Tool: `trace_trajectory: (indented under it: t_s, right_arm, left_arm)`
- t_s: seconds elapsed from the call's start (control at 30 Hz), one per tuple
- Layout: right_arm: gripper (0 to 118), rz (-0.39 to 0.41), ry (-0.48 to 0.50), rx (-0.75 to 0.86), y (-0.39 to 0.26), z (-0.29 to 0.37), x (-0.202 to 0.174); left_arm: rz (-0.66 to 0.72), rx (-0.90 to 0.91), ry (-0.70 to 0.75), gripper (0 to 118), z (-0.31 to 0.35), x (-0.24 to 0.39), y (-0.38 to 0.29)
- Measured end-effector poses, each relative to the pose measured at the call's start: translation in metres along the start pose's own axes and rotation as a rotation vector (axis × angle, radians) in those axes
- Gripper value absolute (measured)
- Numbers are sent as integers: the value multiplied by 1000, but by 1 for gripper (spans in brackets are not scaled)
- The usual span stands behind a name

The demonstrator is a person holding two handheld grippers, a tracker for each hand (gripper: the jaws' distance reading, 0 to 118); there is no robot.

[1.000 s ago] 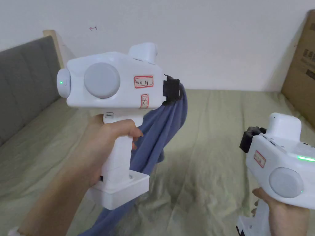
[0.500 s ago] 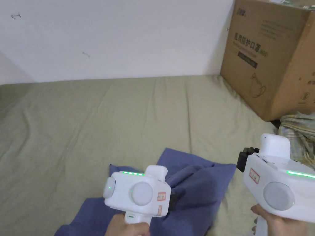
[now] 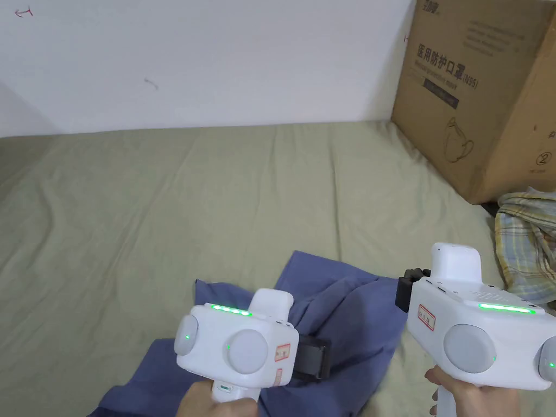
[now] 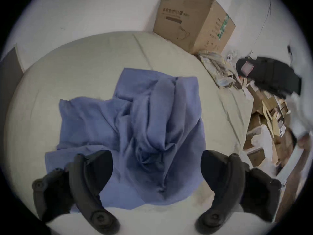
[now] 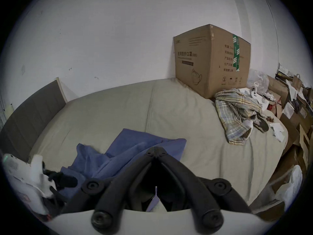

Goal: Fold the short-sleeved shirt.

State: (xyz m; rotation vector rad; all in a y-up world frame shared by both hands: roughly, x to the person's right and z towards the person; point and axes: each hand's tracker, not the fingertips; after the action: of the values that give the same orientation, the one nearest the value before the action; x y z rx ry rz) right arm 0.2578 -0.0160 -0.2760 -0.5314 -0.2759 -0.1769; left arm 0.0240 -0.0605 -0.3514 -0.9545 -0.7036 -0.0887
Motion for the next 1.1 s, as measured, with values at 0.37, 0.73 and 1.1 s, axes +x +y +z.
trace_trajectory:
  t_s: [0.37, 0.73, 1.1]
  right_arm:
    - [0, 39, 57, -35, -14, 6, -25]
    - [0, 57, 79, -72, -21, -2, -44]
    - [0, 39, 3, -116, -30, -9, -15]
  left_arm:
    - [159, 108, 232, 0, 102, -105, -45]
    - [322, 32, 306, 87, 89, -172, -102]
    - [311, 2, 445, 6, 53, -159, -118]
